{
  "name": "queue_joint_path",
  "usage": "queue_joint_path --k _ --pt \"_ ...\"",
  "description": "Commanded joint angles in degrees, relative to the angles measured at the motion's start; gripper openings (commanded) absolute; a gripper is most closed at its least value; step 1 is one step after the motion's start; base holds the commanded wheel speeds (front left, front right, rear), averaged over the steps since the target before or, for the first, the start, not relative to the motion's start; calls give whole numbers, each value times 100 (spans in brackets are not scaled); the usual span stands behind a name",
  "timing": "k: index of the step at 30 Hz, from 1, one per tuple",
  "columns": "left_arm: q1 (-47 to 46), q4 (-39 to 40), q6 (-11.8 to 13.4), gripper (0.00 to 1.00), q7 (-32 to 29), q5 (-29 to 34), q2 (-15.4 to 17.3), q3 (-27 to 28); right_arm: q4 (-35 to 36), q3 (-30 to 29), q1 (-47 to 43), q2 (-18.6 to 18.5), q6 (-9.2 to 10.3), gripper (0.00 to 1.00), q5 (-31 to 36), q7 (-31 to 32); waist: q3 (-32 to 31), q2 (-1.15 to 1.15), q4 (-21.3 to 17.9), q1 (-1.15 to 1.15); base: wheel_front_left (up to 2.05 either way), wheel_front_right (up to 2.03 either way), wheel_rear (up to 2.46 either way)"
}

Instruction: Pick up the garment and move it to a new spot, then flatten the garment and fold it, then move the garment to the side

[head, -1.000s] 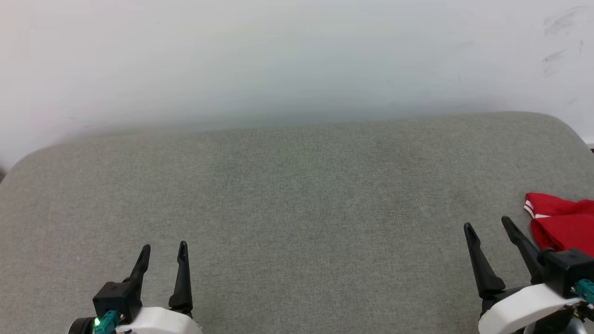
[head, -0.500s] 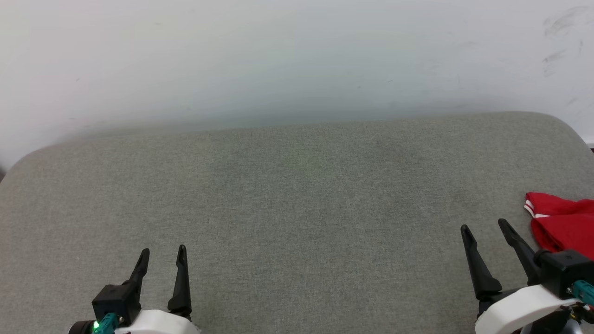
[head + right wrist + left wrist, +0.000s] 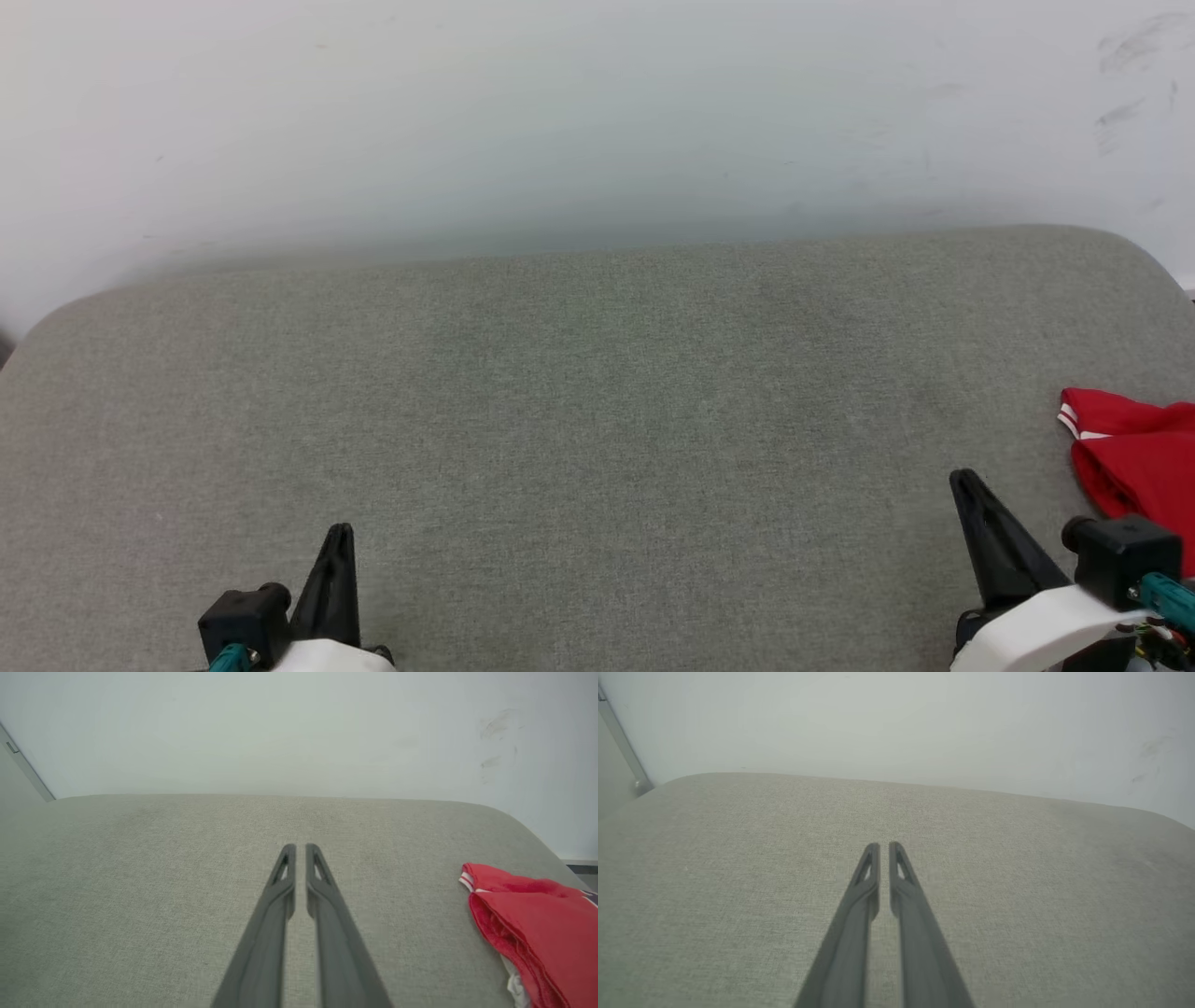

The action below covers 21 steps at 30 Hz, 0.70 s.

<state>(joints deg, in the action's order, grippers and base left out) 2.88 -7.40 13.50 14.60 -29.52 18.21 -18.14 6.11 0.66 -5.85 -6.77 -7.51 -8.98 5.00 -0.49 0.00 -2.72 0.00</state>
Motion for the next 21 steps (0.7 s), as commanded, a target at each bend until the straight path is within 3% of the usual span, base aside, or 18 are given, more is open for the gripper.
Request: queue_joint_path --k 1,21 --pt "-70 70 -72 0 -59 -227 -13 105 27 -13 71 9 0 0 -308 -29 1 0 4 0 0 0 0" --pt "-310 -144 -581 0 -532 -1773 -346 647 -488 -124 379 44 1 0 -2373 -37 11 0 46 0 0 0 0"
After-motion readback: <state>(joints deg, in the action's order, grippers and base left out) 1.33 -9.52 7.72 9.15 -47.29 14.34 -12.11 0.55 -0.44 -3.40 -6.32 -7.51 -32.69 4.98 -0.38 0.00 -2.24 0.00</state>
